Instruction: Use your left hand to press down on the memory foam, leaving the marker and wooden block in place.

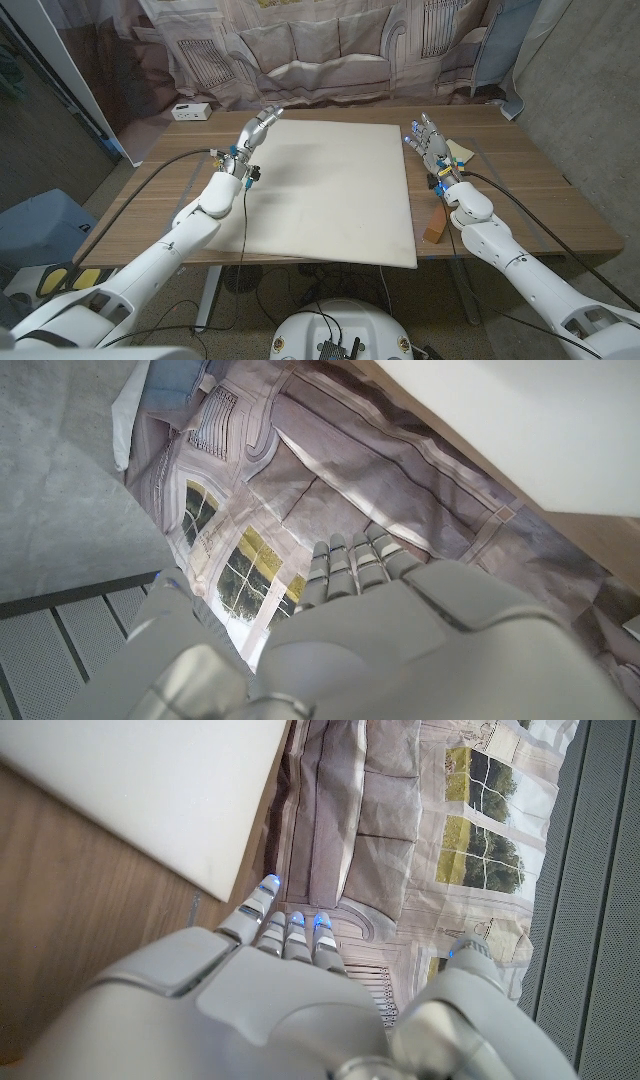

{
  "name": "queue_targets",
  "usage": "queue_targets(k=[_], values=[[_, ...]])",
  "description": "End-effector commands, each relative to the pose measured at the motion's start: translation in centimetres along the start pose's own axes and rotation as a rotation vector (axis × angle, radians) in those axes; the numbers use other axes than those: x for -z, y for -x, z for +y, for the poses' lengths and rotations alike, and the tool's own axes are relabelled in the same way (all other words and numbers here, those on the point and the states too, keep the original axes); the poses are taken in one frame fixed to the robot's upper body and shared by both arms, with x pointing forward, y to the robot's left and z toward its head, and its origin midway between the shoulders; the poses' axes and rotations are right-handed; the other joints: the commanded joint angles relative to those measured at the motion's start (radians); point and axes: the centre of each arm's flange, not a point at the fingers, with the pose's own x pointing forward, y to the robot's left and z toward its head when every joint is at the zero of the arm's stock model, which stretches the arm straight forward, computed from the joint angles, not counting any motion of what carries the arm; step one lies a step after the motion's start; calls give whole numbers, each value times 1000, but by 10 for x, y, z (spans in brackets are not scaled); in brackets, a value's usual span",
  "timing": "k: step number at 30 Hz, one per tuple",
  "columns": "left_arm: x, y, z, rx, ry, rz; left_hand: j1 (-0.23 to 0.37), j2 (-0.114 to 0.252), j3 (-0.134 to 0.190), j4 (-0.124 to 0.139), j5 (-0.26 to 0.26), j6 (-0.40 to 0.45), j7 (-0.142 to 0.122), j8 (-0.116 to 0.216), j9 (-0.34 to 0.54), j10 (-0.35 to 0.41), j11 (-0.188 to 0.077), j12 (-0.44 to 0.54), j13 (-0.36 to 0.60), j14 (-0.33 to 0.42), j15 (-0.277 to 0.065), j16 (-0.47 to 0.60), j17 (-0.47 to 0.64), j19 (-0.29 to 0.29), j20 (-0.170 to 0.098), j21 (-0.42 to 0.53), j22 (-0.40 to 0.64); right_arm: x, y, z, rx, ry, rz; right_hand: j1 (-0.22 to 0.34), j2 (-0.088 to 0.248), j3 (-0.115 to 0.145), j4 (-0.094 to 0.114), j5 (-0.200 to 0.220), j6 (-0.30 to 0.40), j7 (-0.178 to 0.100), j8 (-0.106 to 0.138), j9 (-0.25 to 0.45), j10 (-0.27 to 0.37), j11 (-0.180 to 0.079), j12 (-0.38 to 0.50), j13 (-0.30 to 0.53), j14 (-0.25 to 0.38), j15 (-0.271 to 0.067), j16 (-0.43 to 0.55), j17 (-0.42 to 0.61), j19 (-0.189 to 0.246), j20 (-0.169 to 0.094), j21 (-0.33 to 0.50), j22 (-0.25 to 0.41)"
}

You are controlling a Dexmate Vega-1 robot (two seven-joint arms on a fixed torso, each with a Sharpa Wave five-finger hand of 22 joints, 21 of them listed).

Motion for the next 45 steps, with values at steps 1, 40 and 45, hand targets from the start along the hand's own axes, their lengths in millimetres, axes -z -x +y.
queue_targets(k=[1,40,45], values=[[-17,1,-3,27,-247,-21,12,-1,5,-5,-4,15,-1,7,5,13,0,8,1,18,0,4,3,14,-1,5,2,2,7,0,19,-3,4,8,6,2,-2,5,10,-2,6,2,8,4,3,4,8,3,4,4,9,3,0,2],[-39,-8,-16,191,-537,43,20,1,2,-9,-6,46,-11,2,5,43,-6,8,2,49,-14,-1,4,26,5,-1,2,-2,16,-4,27,7,5,8,10,-2,-2,4,38,-6,13,2,18,5,1,5,12,4,1,5,9,6,-4,2],[-42,-7,-19,192,-581,42,22,2,3,-10,-7,53,-17,2,6,45,-9,7,2,51,-15,-2,4,26,6,-2,2,0,18,-4,31,0,10,10,11,-1,-2,4,39,-5,12,2,18,4,0,5,12,4,1,5,9,6,-5,2]])
